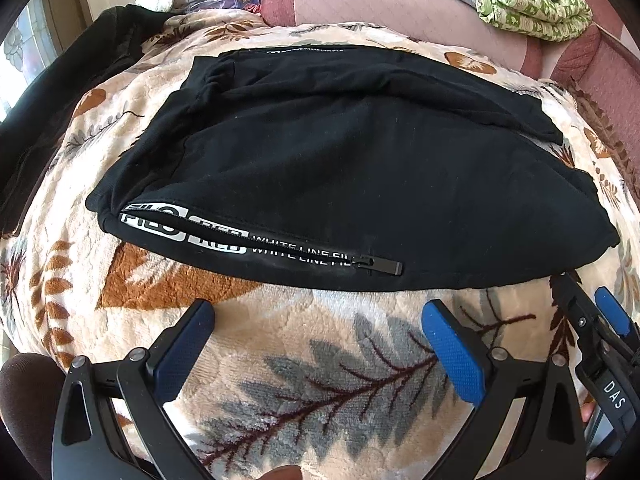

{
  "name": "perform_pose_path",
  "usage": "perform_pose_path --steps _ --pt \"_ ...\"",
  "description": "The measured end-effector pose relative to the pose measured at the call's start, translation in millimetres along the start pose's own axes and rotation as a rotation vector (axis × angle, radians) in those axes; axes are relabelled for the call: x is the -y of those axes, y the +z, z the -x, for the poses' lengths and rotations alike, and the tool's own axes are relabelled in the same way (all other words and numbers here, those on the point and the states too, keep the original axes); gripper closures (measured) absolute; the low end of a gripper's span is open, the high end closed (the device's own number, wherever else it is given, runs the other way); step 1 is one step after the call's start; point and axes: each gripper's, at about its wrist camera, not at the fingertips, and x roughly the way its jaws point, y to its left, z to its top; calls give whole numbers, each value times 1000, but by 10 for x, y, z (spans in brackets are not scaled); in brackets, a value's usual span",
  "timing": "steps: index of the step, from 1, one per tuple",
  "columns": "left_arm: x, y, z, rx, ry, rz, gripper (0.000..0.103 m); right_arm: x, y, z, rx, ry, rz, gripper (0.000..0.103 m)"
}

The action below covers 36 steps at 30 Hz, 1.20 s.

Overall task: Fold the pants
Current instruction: 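Move both grippers toward the waistband of the black pants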

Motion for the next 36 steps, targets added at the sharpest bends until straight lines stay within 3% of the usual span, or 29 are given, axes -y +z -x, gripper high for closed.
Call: perform_pose_path --steps 17,36 --pt "-38 26 -44 -29 -7 11 0 -71 -36 -91 -20 -61 61 0" --pt "6 -27 33 10 -5 -34 0 -92 -73 -120 -15 -77 72 0"
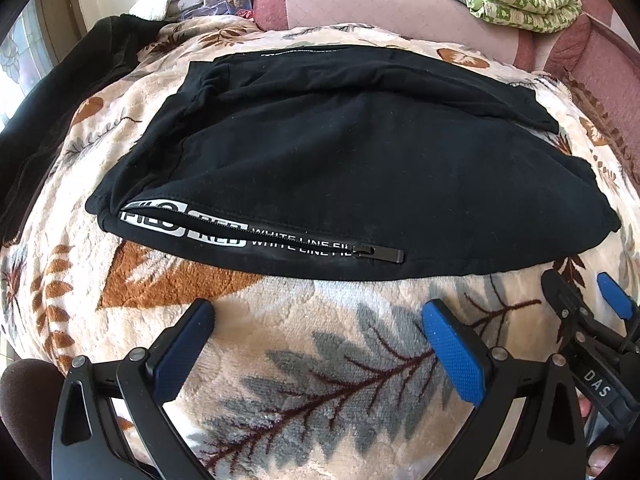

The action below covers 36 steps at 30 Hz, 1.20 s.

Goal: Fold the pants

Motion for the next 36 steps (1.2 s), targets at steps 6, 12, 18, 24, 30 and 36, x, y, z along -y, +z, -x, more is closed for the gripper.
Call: perform_pose_path --steps 6,12,18,24,30,36 --pt "-111 24 132 18 -22 21 0 -53 -17 18 7 -28 25 0" --pt "-261 70 390 97 22 31 0 -63 47 134 15 -43 72 0" --pt "-323 128 520 117 35 9 0 -63 202 357 92 -23 68 0" --pt "-480 279 735 163 44 6 0 -254 454 602 179 26 162 0" --pt "-948 799 1403 356 133 28 0 -497 1026 1015 277 138 226 0" --pt "-1248 1431 1812 445 118 43 0 -674 1852 1539 414 210 250 0"
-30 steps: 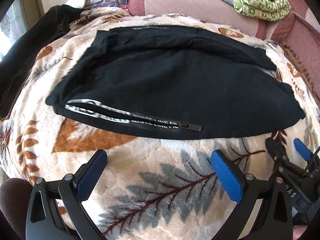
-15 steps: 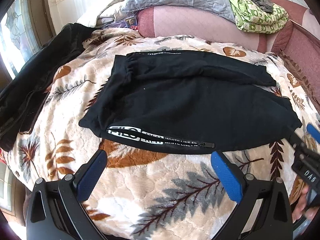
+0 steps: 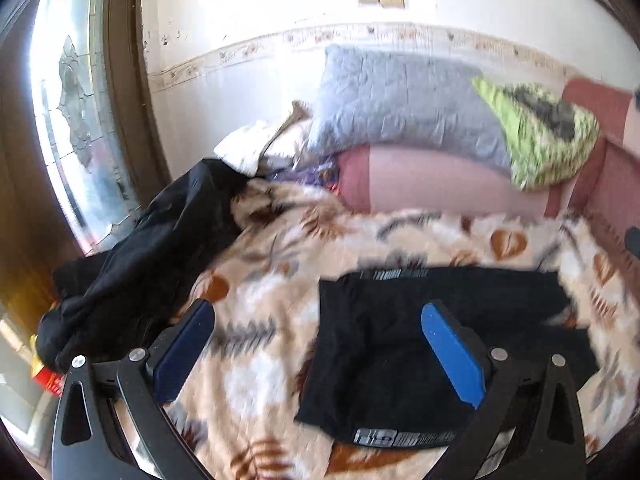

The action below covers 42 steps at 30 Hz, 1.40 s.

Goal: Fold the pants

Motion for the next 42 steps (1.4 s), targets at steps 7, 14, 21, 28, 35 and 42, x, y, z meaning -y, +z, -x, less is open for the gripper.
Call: perform_pose_path --steps 7,14,21,28,35,42 --pt "214 495 -514 -6 -84 -106 0 338 779 -463 -21 41 32 0" --pt "501 369 -1428 -154 -211 -166 0 847 374 -1506 -231 58 35 0" --pt "688 68 -2454 -337 -308 -174 0 1201 -218 -2381 -403 64 8 0" --pt "898 -22 -3290 -463 -438 -134 0 1399 -598 -3124 -516 67 33 3" --pt "1202 -135 -3715 -518 -486 -317 0 1306 -679 -3653 -571 155 14 6" --pt "1289 -279 -3815 -551 -460 -412 2 1088 -914 -3893 -622 195 93 6"
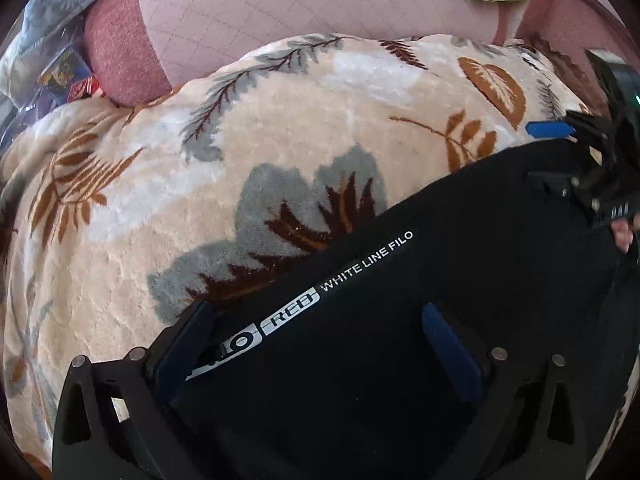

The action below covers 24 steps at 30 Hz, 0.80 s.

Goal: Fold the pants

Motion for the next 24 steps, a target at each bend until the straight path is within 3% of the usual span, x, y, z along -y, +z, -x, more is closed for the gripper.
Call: perform_pose_path --steps 1,2,3,4,5,6,10,17,24 --pt "-12 17 -1 -2 -1 8 7 -40 -22 11 15 -16 14 11" --pt "-22 21 29 7 -3 12 26 -55 -30 30 23 -10 12 17" --pt "-44 24 103 29 -23 23 63 -66 -32 64 32 3 5 38" --pt "-68 23 152 30 -70 41 74 -76 -29 110 37 9 -2 65" --pt "-85 11 196 31 -107 63 84 -74 -18 131 32 31 -11 80" --pt "-71 -6 235 39 -109 61 87 -71 -8 151 20 68 -28 94" --pt "155 -98 442 84 -18 32 89 -177 -16 306 31 53 -33 97" --pt "412 -458 1198 228 22 70 90 -353 -222 908 116 34 -61 97" --pt "914 -1417 1817 318 51 117 88 -733 -1008 1643 198 57 -81 98"
